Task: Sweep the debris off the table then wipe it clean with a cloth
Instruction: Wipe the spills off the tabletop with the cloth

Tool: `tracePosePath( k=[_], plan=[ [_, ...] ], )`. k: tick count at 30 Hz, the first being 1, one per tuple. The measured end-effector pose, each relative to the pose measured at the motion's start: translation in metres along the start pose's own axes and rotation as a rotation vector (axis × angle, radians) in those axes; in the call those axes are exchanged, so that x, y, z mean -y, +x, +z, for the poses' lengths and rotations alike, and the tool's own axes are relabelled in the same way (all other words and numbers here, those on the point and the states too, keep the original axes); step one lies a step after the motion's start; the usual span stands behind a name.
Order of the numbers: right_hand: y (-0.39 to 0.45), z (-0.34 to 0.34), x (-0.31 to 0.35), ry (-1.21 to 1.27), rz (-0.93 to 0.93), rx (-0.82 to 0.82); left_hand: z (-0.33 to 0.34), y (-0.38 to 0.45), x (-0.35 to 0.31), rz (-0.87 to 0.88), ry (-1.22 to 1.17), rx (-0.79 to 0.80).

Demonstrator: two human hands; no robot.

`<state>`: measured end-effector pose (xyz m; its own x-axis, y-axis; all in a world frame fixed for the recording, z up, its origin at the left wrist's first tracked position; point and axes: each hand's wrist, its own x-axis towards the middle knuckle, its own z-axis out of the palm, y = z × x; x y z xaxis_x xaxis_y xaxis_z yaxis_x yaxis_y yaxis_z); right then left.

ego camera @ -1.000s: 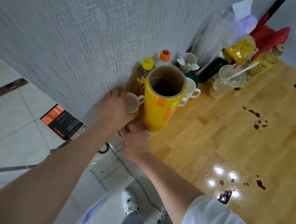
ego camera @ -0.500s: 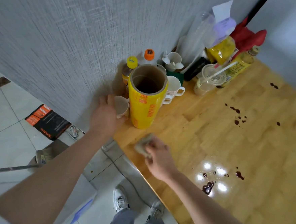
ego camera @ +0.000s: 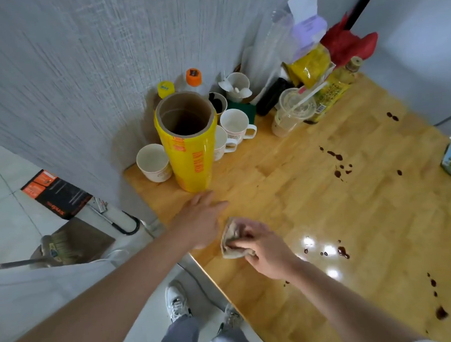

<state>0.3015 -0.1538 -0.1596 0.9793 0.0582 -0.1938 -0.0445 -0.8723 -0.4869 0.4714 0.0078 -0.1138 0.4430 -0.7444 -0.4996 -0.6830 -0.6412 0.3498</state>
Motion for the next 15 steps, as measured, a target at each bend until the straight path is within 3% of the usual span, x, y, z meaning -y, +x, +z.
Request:
tracePosePath(
  k=[1,2,6,7,8,10,13,15],
  plan=[
    [-0.014,-0.011,-0.016,0.045,0.007,0.037,-0.002,0.004,-0.001,-0.028,-0.005,0.044],
    [-0.025,-0.026,-0.034,0.097,0.113,-0.027,-0.004,0.007,-0.001,-0.046,-0.01,0.095],
    [-0.046,-0.075,-0.115,0.392,1.047,-0.591,0.001,0.01,-0.012,-0.095,0.103,0.265],
    [-0.04,-0.072,-0.119,0.326,1.159,-0.649,0.001,0.012,-0.014,-0.104,0.134,0.293],
    [-0.029,-0.062,-0.111,0.236,1.137,-0.669,0.0,0.013,-0.018,-0.114,0.158,0.331],
    [-0.006,-0.026,-0.067,0.186,0.853,-0.614,-0.008,0.015,-0.023,-0.125,0.183,0.406],
    [-0.007,0.006,0.009,0.128,0.198,-0.202,-0.022,0.021,-0.029,-0.129,0.144,0.46],
    [-0.028,-0.003,0.001,0.151,-0.087,0.04,-0.024,0.024,-0.026,-0.17,0.062,0.457]
  ],
)
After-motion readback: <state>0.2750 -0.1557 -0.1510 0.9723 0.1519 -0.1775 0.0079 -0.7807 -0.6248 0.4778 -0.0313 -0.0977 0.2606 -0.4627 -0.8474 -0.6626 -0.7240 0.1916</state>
